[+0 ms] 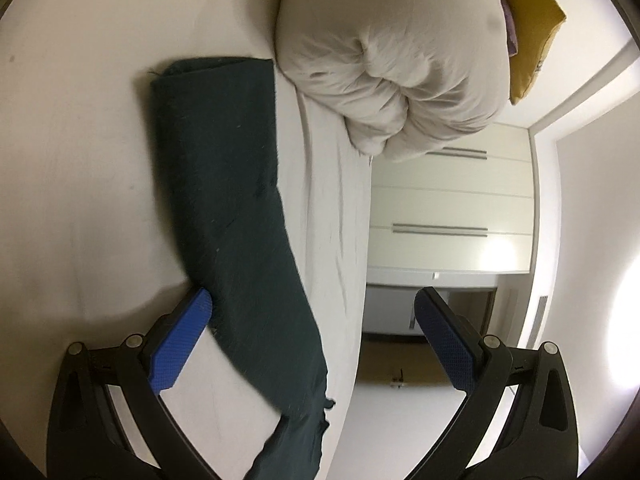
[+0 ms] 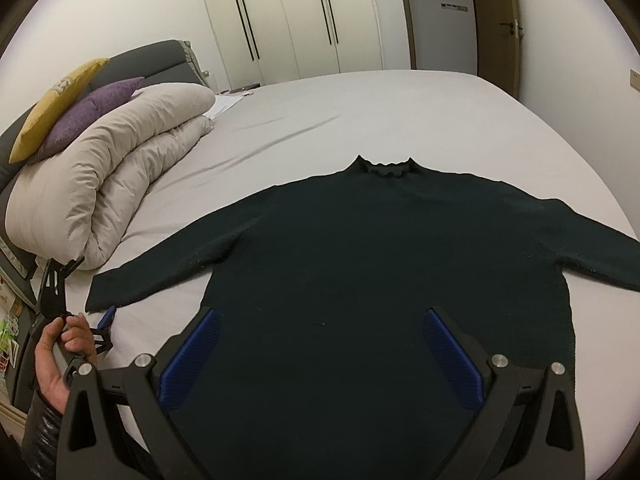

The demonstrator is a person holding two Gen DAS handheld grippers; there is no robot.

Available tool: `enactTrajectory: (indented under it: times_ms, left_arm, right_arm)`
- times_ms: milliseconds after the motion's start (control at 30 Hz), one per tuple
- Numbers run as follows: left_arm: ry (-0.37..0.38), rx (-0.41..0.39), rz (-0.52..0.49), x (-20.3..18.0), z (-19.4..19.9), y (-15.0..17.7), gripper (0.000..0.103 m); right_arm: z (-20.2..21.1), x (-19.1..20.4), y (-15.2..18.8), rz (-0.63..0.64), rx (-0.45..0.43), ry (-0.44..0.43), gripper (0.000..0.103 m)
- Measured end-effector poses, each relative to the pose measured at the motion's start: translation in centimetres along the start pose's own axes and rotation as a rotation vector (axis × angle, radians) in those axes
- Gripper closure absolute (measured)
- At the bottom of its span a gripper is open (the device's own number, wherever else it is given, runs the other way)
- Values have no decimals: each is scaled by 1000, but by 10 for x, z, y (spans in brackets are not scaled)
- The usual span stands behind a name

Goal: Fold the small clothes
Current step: 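Grasp the sweater sleeve cuff with the left gripper and lift it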

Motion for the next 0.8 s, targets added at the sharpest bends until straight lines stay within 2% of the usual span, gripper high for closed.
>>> enactTrajectory:
  times_ms: [200,300,367,433,467,600,700,800]
  left_arm:
    - [60,-35,74,-5,-9,-18,4]
    - [96,-62,123,1,-2,-22,13]
    - [52,-88,172,13,9,-18,20]
    - [-16,-99,203,19,16,-9,20]
    - [-65,-88,210,21,16,-5,20]
    - [-186,-29,253,23,0,-6,18]
    - [-211,-25,275,24,-15,-22,11]
    - [-176,-65,283,19,-20,-36,5]
  right_arm:
    - [6,0,-2,5,-20,1,0]
    - [7,-4,-4,-13,-28,-4,0]
    - [5,-5,-4,-21,-22,-6,0]
    - [4,-4,-3,-21,-16,-9,0]
    - [3,-3,-2,-19,-13,-12,0]
    - [6,1,-2,-7,-22,-15,0]
    - [9,-2,-4,-9,-34,-11,0]
    - [10,-6,-4,-24,-34,-17,0]
Point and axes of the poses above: each gripper's, at about its wrist camera, not at the fingertips, and z roughly against the way its jaws point, x to its left, y to its underside, the point moved 9 cm from there along -z, roughly the way its jaws point, and after that the axes turned 13 degrees about x, right-handed, at the moved point
